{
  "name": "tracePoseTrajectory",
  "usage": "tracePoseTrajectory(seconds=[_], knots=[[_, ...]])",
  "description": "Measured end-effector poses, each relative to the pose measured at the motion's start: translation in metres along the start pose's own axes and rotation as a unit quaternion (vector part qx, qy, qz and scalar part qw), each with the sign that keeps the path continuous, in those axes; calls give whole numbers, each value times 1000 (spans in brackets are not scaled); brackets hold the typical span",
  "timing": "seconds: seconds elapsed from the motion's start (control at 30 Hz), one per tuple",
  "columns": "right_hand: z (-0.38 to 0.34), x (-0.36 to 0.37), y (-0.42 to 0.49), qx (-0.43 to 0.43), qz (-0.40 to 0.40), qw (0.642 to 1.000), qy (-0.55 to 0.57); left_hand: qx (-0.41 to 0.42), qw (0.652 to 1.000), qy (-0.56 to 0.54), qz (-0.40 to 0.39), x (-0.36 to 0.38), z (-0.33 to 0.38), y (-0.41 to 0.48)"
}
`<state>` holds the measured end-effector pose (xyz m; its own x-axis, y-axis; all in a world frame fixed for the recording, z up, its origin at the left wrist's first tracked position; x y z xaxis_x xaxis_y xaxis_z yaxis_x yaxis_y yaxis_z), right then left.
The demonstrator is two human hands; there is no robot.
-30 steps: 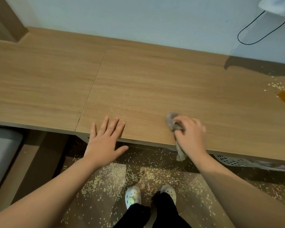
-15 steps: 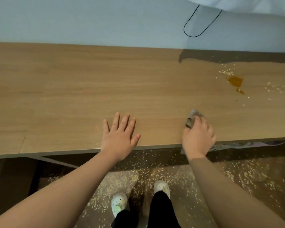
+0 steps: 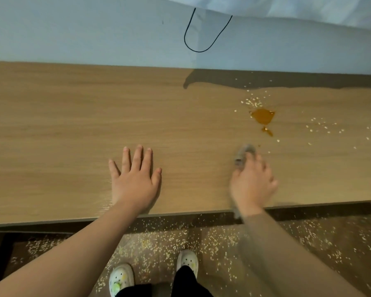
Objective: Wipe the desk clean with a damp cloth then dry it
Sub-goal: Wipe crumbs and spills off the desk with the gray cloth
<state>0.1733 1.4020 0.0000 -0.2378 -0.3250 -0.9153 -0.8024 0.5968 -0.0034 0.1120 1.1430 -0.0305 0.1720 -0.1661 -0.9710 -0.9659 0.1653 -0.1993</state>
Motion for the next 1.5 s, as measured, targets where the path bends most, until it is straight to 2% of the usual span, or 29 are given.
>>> tracePoseTrajectory(seconds=[0.03,0.1,0.17,0.23,0.33,0.37,0.43,0.47,0.6,0.67,0.77,0.8,0.83,0.87,0.93,0.97,1.0,1.03,1.13,1.2,1.23,1.27,1.33,1.37,1.4,1.43,1.5], knots=[[-25,11,-13,-72,-21,997,5,-7,1000,0,2,0,1,1],[-71,31,-50,-237,-83,968,19,-15,1000,5,9,-1,0,1],[-89,38,-64,-327,-161,931,16,-17,1000,7,9,0,-1,-1],[-66,33,-34,-299,-182,937,-5,-16,1000,6,10,-1,-1,0],[-7,5,29,-142,-87,986,-28,-17,1000,7,6,-2,-1,0],[5,-2,39,-98,-65,993,-32,-18,1000,9,4,-2,-1,0],[3,0,39,-62,-52,996,-32,-20,1000,14,6,-4,-1,0],[-10,7,30,-75,-57,995,-25,-18,1000,13,8,-5,-1,1],[-87,34,-39,-263,-126,957,7,20,998,6,56,-15,-10,12],[-94,37,-43,-309,-155,938,10,53,996,4,76,-20,-17,19],[-89,44,-27,-394,-161,904,-33,75,996,9,57,-18,-33,43],[-88,45,-12,-390,-157,906,-52,69,996,9,49,-17,-39,52],[-88,45,6,-349,-153,922,-70,61,997,5,45,-16,-45,61],[-87,46,26,-272,-157,947,-71,56,998,2,42,-15,-49,69],[-90,45,49,-121,-106,987,-18,58,997,9,40,-12,-53,77],[-100,47,46,-95,-92,991,-7,60,997,10,41,-11,-53,78],[-114,52,35,-120,-90,989,-5,61,997,4,43,-11,-54,78],[-132,59,17,-187,-90,978,3,62,997,-6,46,-11,-54,77],[-161,72,-31,-408,-166,897,32,75,995,-22,56,-12,-56,77],[-153,74,-4,-479,-159,863,-23,80,995,-5,58,-12,-58,78],[-148,70,23,-465,-134,874,-44,78,995,0,62,-11,-58,78],[-143,66,53,-412,-109,903,-50,76,995,4,67,-11,-58,78],[-130,56,92,-230,-105,967,-36,73,994,13,78,-11,-56,77],[-129,57,92,-175,-109,978,-17,72,994,17,82,-10,-56,77],[-135,61,80,-173,-120,978,-4,71,994,21,85,-10,-56,77],[-147,64,58,-207,-146,967,7,71,993,26,86,-10,-56,78],[-170,70,2,-355,-185,915,50,70,993,24,89,-10,-56,78]])
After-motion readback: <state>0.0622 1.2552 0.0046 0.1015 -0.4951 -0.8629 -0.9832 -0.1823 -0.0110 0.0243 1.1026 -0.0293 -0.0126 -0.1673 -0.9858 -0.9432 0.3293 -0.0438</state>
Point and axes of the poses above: each hand's wrist, its own y-axis towards the middle knuckle, its own x-axis out of the palm, z = x × y, the point moved 7 cm from there along y, towards the middle knuckle, and after that the axes turned 13 degrees about y, right-handed, at the moved point
